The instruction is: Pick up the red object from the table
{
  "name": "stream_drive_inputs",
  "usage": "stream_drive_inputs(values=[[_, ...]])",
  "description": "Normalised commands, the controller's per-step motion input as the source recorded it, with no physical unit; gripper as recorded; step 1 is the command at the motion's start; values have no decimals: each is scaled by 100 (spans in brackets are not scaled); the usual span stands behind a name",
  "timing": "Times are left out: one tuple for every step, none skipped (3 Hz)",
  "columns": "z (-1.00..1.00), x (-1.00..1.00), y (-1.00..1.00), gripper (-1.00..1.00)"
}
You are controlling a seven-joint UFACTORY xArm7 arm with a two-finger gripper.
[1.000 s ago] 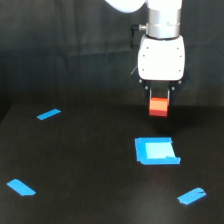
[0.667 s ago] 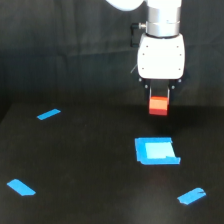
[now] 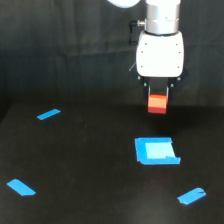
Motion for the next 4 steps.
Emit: stream_drive_inputs(values=[[31,-7,-11,-100],[31,-6,-3,-100],[30,-3,-2,-94],[37,-9,-1,-100]])
